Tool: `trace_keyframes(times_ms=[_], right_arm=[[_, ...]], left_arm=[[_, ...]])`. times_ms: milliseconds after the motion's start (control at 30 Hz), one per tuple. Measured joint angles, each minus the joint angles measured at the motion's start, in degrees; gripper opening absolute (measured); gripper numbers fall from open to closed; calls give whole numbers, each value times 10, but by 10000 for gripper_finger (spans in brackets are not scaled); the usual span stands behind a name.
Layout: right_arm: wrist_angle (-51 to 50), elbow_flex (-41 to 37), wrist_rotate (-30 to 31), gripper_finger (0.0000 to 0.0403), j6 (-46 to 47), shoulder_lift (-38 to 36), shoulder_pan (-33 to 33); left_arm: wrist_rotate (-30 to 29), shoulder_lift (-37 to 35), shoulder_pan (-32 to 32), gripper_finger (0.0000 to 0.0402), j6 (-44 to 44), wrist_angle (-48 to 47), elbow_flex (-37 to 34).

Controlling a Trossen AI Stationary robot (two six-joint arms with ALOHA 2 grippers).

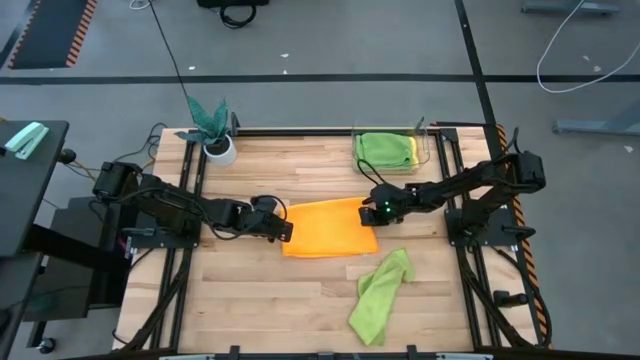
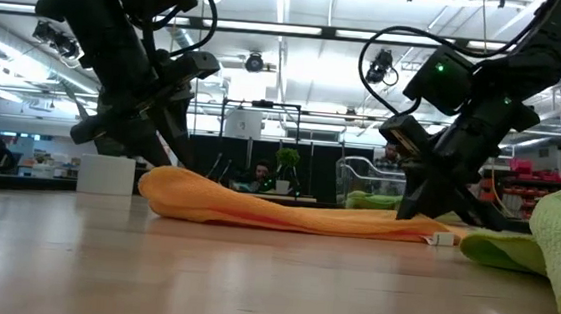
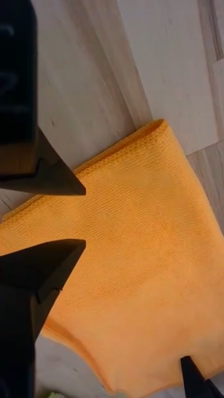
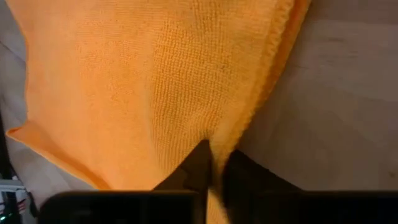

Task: Fold microfiber towels
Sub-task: Fold the orange towel

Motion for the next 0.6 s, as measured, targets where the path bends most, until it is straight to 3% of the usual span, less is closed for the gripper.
trace_keyframes(times_ms=[133, 367, 600], right_arm=[[5, 0, 14, 7, -7, 0, 4], [27, 0, 24, 5, -47, 1, 6], [31, 0, 83, 3, -41, -30, 43]], left_arm=[[0, 0, 0, 126, 0, 0, 0], [0, 0, 0, 130, 0, 0, 0], [1, 0, 2, 120, -1, 0, 0]])
